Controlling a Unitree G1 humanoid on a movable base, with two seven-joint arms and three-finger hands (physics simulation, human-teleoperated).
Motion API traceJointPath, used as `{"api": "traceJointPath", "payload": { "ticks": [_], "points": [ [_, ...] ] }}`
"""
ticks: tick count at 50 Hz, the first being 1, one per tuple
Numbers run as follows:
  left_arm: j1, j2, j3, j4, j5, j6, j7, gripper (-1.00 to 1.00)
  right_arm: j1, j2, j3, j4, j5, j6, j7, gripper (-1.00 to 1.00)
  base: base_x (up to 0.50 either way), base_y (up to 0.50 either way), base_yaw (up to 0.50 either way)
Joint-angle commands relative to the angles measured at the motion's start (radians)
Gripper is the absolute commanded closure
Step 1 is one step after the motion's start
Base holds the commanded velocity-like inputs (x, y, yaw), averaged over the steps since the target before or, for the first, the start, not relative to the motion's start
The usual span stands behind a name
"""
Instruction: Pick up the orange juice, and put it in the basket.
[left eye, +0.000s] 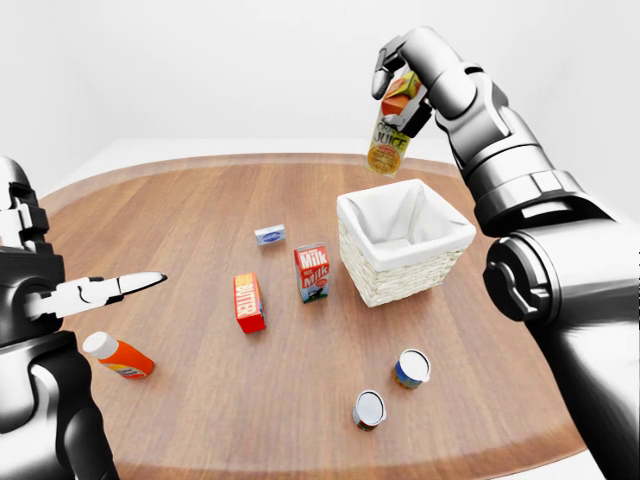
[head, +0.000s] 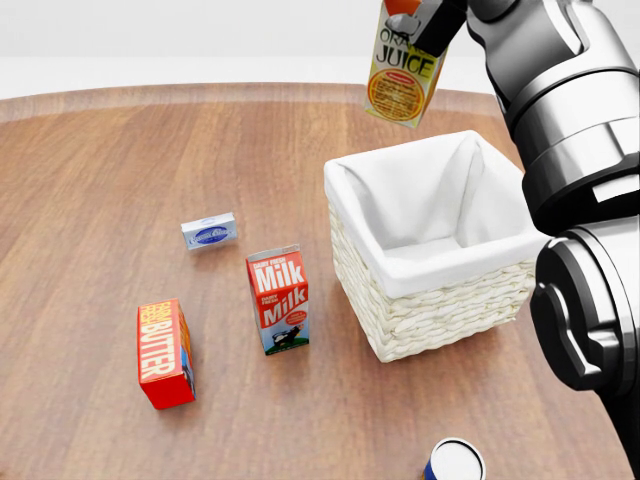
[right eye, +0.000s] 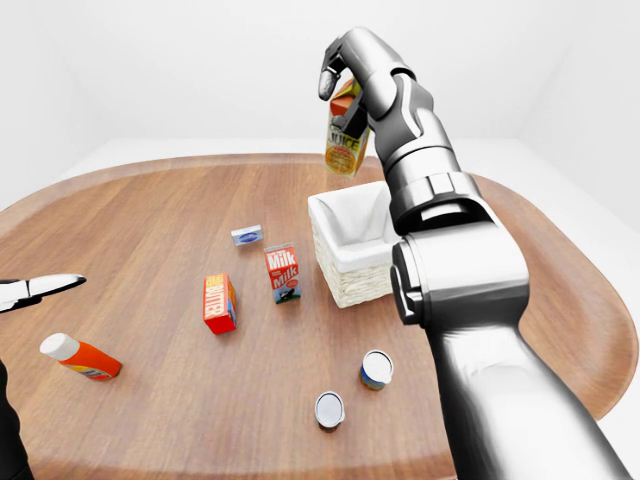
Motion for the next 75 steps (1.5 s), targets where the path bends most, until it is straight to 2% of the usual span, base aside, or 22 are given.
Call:
{"api": "traceJointPath", "payload": {
  "ticks": [1,8,12,18,36,75],
  "points": [
    [0.0,0.001,0.003,-0.01,-0.004,0.0,0.0,-1.0,0.02,-0.007,-0.038,0.01,0.007,0.009,-0.084,1.0,0.0,0.0,0.0],
    [-0.001,0.0,0.0,-0.002,-0.001,0.0,0.0,-1.0,0.043,-0.002,-0.039,0.016,-0.012,0.011,-0.111,1.0,0.0,0.0,0.0],
    [-0.001,0.0,0.0,-0.001,0.0,0.0,-0.001,-1.0,0.056,-0.003,-0.031,0.02,-0.036,0.022,-0.123,1.0,0.0,0.0,0.0],
    [-0.002,0.0,-0.002,-0.002,0.0,0.0,0.0,-1.0,0.078,0.005,-0.03,0.023,-0.066,0.014,-0.15,1.0,0.0,0.0,0.0],
    [-0.002,0.0,-0.003,0.002,0.001,0.0,0.0,-1.0,0.152,0.029,-0.039,0.031,-0.117,0.025,-0.22,1.0,0.0,0.0,0.0],
    [0.0,-0.001,-0.002,0.003,0.0,0.0,-0.003,-1.0,0.212,0.053,-0.043,0.037,-0.167,-0.001,-0.308,1.0,0.0,0.0,0.0]
  ]
}}
